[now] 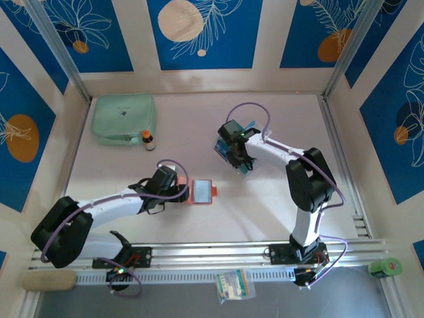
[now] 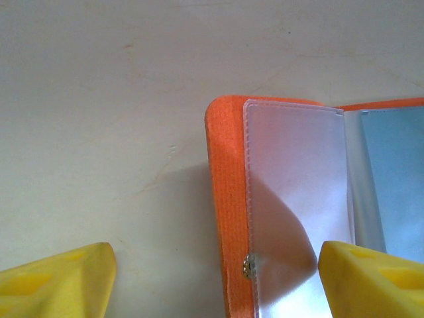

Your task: Put the credit cards into the card holder

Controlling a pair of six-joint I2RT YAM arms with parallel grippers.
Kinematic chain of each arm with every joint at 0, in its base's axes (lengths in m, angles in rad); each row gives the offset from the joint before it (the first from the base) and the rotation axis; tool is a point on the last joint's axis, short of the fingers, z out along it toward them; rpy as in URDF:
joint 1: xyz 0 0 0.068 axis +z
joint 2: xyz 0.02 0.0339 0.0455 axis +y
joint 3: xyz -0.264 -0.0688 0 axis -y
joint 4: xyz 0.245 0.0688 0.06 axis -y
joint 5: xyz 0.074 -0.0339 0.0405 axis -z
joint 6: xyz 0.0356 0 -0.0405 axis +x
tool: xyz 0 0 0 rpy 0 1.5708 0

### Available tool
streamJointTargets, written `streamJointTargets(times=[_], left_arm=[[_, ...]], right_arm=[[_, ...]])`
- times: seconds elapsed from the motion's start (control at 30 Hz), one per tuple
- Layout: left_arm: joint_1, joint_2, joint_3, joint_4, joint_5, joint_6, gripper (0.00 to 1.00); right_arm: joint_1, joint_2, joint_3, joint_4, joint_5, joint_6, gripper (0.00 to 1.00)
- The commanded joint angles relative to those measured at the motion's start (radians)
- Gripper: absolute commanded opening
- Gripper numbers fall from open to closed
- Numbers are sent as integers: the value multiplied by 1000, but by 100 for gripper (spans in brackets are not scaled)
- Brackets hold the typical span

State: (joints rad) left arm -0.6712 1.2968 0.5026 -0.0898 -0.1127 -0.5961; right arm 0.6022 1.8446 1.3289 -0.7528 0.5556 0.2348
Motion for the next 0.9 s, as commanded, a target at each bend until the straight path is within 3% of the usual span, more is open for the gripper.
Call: streamJointTargets(times=[0.0, 0.27, 0.53, 0.87], left_arm=[[7, -2, -4, 9, 11, 4, 80], [7, -6, -5, 7, 10, 3, 80], [7, -17, 8, -6, 13, 2, 80], [8, -37, 66, -58, -1, 31, 81]], right_arm=[[9, 23, 24, -13, 15, -13, 28], [14, 17, 28, -15, 10, -25, 19], [31, -47, 25, 2, -28, -82, 1], [107, -144, 78, -36, -67, -50, 0]])
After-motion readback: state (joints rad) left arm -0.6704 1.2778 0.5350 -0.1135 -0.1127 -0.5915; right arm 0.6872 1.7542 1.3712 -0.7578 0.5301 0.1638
